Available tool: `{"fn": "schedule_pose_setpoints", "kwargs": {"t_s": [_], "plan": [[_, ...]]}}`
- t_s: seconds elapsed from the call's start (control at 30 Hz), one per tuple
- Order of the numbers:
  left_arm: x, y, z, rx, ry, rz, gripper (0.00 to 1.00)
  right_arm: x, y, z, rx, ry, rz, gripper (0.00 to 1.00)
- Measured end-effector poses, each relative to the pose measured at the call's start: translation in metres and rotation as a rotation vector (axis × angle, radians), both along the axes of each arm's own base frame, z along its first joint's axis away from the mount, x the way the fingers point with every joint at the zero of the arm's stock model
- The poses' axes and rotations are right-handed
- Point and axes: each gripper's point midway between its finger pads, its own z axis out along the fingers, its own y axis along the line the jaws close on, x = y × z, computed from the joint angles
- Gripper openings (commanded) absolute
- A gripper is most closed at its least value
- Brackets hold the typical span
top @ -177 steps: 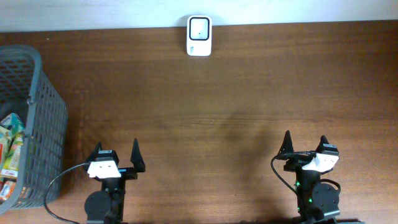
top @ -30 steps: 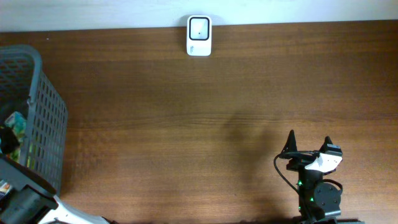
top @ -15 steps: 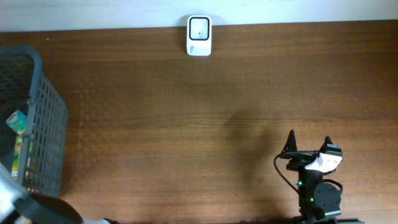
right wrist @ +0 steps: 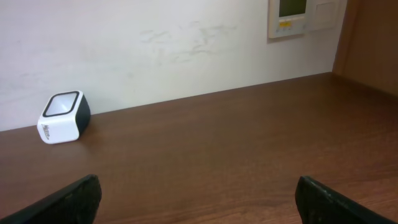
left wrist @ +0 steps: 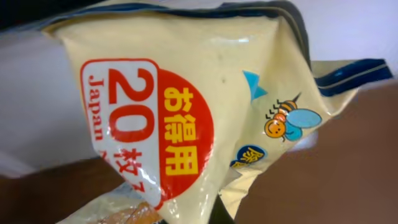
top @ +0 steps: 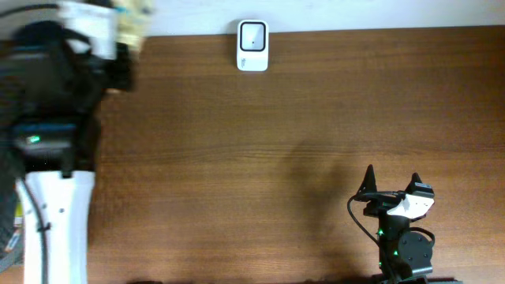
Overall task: Scan the item barcode
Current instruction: 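Reach left gripper into basket and grasp the cream snack bag, then carry the snack bag to table center and release it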
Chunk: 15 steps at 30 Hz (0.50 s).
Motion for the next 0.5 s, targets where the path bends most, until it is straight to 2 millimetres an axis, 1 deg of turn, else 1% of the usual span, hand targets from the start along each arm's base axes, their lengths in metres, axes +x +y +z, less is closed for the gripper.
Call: {"fn": "schedule_pose_setpoints", "kwargs": {"t_s": [0.03,0.07,0.1,0.13,0.17,0.2,0.23,0.27,0.3,0.33,0.37,0.43,0.5], "plan": [[-0.003,-0.031,-0.015,-0.006,0.057,-0.096,0.0,0.0,0.0,0.0,0.0,0.0,0.0,0.99],[-0.007,-0.064,-0.042,-0.009,0.154,-0.198,0.0,0.0,0.0,0.0,0.0,0.0,0.0,0.99],[-0.009,-0.079,-0.06,-0.006,0.216,-0.24,0.0,0.0,0.0,0.0,-0.001,0.0,0.0,0.99],[-0.017,-0.092,-0.087,0.012,0.323,-0.281,0.0,0.0,0.0,0.0,0.0,0.0,0.0,0.99],[-0.028,-0.103,-0.118,0.034,0.448,-0.322,0.0,0.0,0.0,0.0,0.0,0.0,0.0,0.99],[-0.033,-0.112,-0.14,0.051,0.531,-0.35,0.0,0.0,0.0,0.0,0.0,0.0,0.0,0.99],[-0.042,-0.124,-0.171,0.075,0.648,-0.388,0.03,0.0,0.0,0.0,0.0,0.0,0.0,0.99],[-0.046,-0.135,-0.204,0.094,0.756,-0.421,0.21,0.0,0.0,0.0,-0.001,0.0,0.0,0.99],[-0.049,-0.147,-0.228,0.101,0.83,-0.455,0.52,0.0,0.0,0.0,0.0,0.0,0.0,0.99],[-0.052,-0.155,-0.246,0.107,0.883,-0.48,0.92,0.0,0.0,0.0,-0.001,0.0,0.0,0.99],[-0.054,-0.162,-0.257,0.109,0.913,-0.501,0.99,0.0,0.0,0.0,-0.001,0.0,0.0,0.99],[-0.059,-0.174,-0.274,0.112,0.963,-0.53,0.99,0.0,0.0,0.0,0.0,0.0,0.0,0.99],[-0.062,-0.179,-0.28,0.116,0.979,-0.544,0.99,0.0,0.0,0.0,0.0,0.0,0.0,0.99]]}}
